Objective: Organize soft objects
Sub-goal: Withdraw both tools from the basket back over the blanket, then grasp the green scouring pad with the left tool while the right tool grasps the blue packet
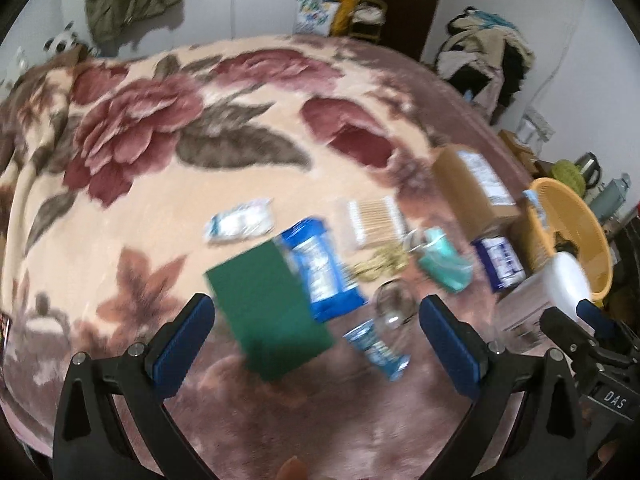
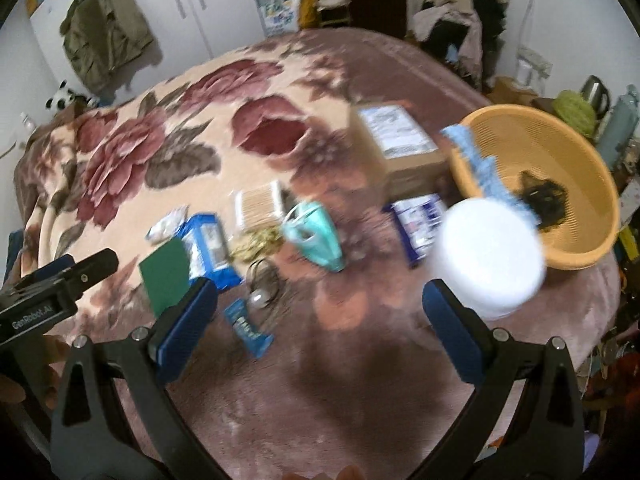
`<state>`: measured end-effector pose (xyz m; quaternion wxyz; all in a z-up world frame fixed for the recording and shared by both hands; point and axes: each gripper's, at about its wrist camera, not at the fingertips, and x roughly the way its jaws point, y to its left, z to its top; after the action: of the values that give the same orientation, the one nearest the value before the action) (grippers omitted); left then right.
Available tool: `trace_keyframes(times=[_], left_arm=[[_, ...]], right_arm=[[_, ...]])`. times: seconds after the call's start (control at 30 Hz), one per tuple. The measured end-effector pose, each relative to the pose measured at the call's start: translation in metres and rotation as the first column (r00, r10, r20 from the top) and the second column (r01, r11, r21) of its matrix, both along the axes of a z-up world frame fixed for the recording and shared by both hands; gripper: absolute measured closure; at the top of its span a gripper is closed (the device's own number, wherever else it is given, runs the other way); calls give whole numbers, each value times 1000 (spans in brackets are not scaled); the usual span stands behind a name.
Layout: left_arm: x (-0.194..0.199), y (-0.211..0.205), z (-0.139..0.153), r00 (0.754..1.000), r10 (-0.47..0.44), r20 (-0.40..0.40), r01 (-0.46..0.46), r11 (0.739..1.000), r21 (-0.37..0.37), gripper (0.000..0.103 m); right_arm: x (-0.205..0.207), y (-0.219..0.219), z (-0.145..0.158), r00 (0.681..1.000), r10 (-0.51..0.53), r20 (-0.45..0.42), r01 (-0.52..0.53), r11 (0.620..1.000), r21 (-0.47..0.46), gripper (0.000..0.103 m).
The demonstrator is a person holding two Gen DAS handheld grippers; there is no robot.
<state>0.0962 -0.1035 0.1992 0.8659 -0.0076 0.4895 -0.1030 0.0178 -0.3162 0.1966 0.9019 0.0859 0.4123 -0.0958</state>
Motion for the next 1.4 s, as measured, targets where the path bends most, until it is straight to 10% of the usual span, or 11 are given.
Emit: trace_keyframes(times=[0.77, 1.13, 1.4], left_arm=[[4, 92, -120, 969, 147, -200, -150, 989, 0, 1], [13, 94, -137, 960, 157, -231, -164, 986, -11, 1], [28, 92, -156, 947, 174, -269, -204, 975, -89, 1]], right_arm=[[49, 70, -114, 963, 168, -213, -164, 986, 38, 2], [77, 89, -153, 923, 235, -305, -240, 970, 20, 59], [75, 71, -157, 929, 232, -290, -220, 973, 74, 71]])
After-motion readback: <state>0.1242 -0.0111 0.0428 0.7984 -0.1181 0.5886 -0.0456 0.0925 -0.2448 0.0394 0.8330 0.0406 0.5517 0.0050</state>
